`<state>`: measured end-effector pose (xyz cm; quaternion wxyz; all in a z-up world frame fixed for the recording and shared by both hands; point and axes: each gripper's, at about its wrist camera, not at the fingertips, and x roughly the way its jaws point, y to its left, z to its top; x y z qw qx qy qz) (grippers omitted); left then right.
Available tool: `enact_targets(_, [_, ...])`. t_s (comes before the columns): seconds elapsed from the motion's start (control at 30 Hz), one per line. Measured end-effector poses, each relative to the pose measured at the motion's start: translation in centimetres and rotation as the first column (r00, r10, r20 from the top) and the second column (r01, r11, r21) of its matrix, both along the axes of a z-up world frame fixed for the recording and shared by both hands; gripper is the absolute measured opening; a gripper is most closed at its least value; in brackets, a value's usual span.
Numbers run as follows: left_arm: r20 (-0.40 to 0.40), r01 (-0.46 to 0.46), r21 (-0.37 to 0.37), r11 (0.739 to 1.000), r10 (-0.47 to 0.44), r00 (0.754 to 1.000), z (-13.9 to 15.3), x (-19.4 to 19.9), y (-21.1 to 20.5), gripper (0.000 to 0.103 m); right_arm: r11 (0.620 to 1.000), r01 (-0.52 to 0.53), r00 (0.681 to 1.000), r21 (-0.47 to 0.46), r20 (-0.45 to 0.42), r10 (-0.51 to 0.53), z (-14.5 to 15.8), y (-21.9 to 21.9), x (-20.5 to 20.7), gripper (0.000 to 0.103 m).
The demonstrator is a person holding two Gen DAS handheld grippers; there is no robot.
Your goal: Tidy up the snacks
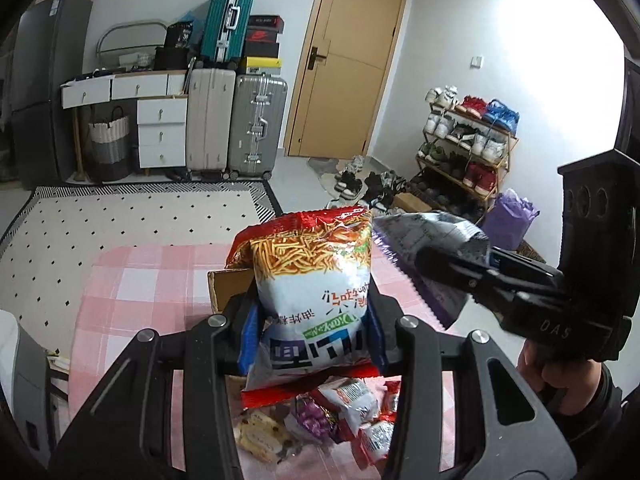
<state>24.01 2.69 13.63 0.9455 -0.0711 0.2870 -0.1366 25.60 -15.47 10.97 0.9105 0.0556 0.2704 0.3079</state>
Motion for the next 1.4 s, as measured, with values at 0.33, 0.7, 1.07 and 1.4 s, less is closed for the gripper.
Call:
enact_targets(0.33, [-0.081,-0.015,-0.001,1.0,0.015,0.997,-5.2,10.4,-0.5,0.04,0.997,0.011,0.995,-0.07,-0.098,-0.018,-4.9,1.8,6.7,0.037])
enact_targets(0.7, [-0.205,-0.01,-0.011,1.0,0.008,0.979,-14.0,18.6,-0.5,0.04,0.987,-0.001,0.977,-0.161,-0.209,-0.033,-11.5,4.2,12.3,0.039])
enact_targets(1.07, [-0.288,-0.073,0.049,0.996,0.085,0.954,-18.6,21.1,-0.4,0.072,0.993,0.035,0.974,-0.113,-0.218,-0.059,-13.2,2.2,13.9,0.055])
enact_targets(1.4, [-0.203,-0.105,0.067,0.992,0.116,0.972,-17.6,16.1,-0.6,0.077,0.994,0.054,0.99,-0.093,-0.123,-0.065,-9.2,0.0,9.6,0.067])
